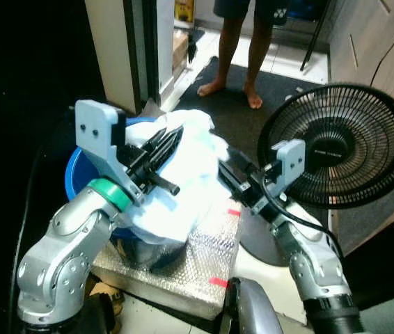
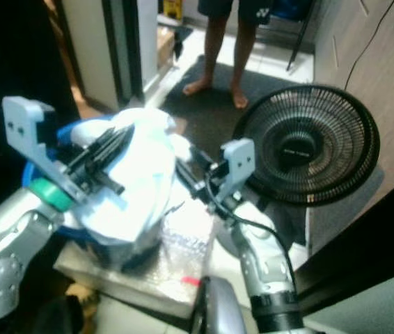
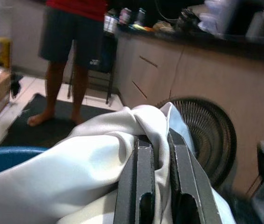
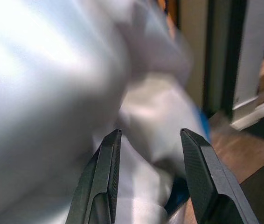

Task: Clothes washing

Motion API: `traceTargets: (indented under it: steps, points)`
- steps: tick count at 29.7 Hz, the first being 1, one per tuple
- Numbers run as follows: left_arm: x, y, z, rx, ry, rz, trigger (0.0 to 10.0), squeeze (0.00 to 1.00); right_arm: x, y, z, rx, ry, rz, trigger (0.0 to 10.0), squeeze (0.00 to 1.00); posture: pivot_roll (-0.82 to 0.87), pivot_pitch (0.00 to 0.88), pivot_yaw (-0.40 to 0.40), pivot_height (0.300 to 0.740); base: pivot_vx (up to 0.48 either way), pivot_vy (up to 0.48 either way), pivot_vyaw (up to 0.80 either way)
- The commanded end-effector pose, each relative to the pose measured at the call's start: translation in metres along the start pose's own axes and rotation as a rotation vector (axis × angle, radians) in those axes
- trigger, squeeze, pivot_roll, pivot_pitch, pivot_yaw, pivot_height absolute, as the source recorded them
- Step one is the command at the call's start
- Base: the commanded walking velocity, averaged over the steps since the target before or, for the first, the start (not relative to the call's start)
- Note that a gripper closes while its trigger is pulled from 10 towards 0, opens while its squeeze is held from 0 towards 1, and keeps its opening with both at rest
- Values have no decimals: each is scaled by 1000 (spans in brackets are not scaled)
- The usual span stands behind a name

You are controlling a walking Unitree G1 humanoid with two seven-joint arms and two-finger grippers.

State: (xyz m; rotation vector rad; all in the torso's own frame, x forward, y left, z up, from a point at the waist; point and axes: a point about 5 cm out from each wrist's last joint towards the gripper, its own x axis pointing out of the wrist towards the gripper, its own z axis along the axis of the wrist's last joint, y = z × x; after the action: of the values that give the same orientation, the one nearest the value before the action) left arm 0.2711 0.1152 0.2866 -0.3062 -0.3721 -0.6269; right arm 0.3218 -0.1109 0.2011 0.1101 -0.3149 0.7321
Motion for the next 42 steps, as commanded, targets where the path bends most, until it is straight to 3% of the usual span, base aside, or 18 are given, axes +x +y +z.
traceTargets:
  steps: [1, 4, 9, 10, 11, 12, 21, 27, 33, 34, 35, 36, 38, 42]
  points:
    - [3, 7, 15, -43, -77, 71, 10000, 0, -10, 3, -16, 10, 81, 28, 10000, 0, 81, 144, -31, 486, 0, 0, 0]
    - [6, 17, 24, -100, -113, 134, 10000, 0, -16, 13, -28, 28, 138, 82, 10000, 0, 79, 139, -27, 486, 0, 0, 0]
    - [1, 19, 29, -62, -82, 111, 10000, 0, -22, 21, -26, 88, 147, 139, 10000, 0, 79, 139, -27, 486, 0, 0, 0]
    - [-1, 19, 27, -48, -63, 106, 10000, 0, -22, 21, -24, 107, 139, 142, 10000, 357, 79, 137, -24, 486, 0, 0, 0]
    - [-1, 19, 27, -48, -63, 106, 10000, 0, -22, 21, -24, 107, 139, 142, 10000, 357, 79, 137, -24, 486, 0, 0, 0]
    - [-3, 18, 24, -34, -40, 102, 10000, 0, -22, 20, -21, 123, 132, 148, 10000, 1000, 79, 137, -24, 486, 0, 0, 0]
    - [0, 11, 14, -37, 2, 97, 10000, 0, -13, 20, -7, 120, 99, 199, 10000, 1000, 80, 141, -27, 486, 0, 0, 0]
    - [13, 8, 13, -61, -2, 93, 10000, 0, 29, 27, -8, 165, 72, 249, 10000, 1000, 91, 148, -35, 486, 0, 0, 0]
    - [15, 7, 13, -64, -3, 90, 10000, 0, 38, 31, -12, 158, 98, 256, 10000, 1000, 95, 149, -39, 486, 0, 0, 0]
    - [18, 6, 13, -64, -4, 86, 10000, 0, 54, 32, -17, 112, 136, 218, 10000, 1000, 101, 151, -45, 486, 0, 0, 0]
    - [18, 6, 13, -64, -4, 86, 10000, 0, 54, 32, -17, 112, 136, 218, 10000, 1000, 101, 151, -45, 486, 0, 0, 0]
    - [20, 6, 12, -64, -5, 85, 10000, 0, 69, 32, -21, 56, 173, 162, 10000, 0, 103, 153, -47, 486, 0, 0, 0]
    - [23, 5, 9, -67, -2, 86, 10000, 0, 90, 32, -24, -42, 222, 76, 10000, 0, 104, 152, -47, 486, 0, 0, 0]
    - [24, 5, 8, -69, 0, 86, 10000, 0, 96, 33, -24, -72, 229, 64, 10000, 0, 106, 150, -48, 486, 0, 0, 0]
